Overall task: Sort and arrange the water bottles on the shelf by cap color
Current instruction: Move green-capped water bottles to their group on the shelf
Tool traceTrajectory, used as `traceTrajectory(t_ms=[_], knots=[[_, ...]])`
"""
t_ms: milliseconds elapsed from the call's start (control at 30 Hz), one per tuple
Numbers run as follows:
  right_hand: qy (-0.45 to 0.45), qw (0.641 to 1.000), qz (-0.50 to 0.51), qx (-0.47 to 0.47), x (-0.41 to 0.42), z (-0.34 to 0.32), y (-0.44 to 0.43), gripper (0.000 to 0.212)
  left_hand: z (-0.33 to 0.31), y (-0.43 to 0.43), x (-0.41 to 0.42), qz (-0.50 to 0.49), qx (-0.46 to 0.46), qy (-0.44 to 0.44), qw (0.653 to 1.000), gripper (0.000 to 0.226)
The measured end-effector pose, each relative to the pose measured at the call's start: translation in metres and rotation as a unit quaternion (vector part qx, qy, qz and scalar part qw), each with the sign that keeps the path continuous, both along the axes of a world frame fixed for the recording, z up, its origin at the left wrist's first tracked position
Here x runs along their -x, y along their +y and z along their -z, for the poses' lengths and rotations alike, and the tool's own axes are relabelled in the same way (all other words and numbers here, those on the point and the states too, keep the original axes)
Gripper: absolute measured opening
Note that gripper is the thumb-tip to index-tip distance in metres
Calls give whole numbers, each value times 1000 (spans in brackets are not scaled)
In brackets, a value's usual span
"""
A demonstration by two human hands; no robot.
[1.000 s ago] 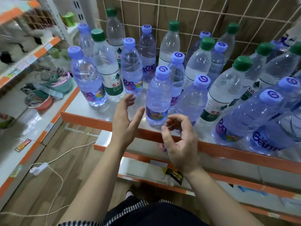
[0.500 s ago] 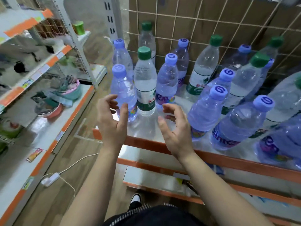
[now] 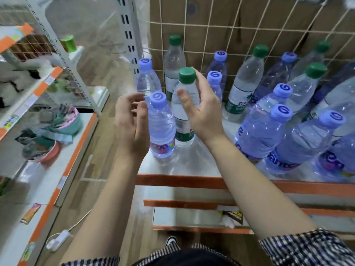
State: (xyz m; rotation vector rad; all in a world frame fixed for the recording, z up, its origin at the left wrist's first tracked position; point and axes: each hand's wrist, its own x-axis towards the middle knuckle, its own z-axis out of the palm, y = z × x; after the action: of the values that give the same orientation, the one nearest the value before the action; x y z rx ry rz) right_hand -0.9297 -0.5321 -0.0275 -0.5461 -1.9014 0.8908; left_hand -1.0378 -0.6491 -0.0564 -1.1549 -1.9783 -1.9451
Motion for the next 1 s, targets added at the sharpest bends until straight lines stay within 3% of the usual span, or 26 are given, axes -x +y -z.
traceTrajectory(t_ms=[167, 300, 500, 633, 800, 900, 1000], knots=[[-32, 999, 10, 13, 4, -5, -2, 32, -11, 6, 15, 19, -39, 2, 999, 23], [0, 999, 15, 31, -11, -7, -4, 24, -27, 19, 30, 54, -37, 29, 997, 21], [19, 1000, 8, 3, -33, -14, -5, 8, -83, 65, 44, 132, 121, 88, 980, 22], [7, 1000, 13, 1, -44, -8, -6, 14, -113, 115, 59, 107, 290, 129, 942, 49], [6, 1000, 21, 10, -50, -6, -6, 15, -117, 160, 75, 44, 420, 47, 905, 63], [8, 1000, 24, 14, -52, -6, -6, 11, -112, 169, 79, 44, 453, 66, 888, 51], [17, 999, 28, 14, -55, -7, -5, 12, -109, 169, 80, 38, 438, 94, 893, 53]])
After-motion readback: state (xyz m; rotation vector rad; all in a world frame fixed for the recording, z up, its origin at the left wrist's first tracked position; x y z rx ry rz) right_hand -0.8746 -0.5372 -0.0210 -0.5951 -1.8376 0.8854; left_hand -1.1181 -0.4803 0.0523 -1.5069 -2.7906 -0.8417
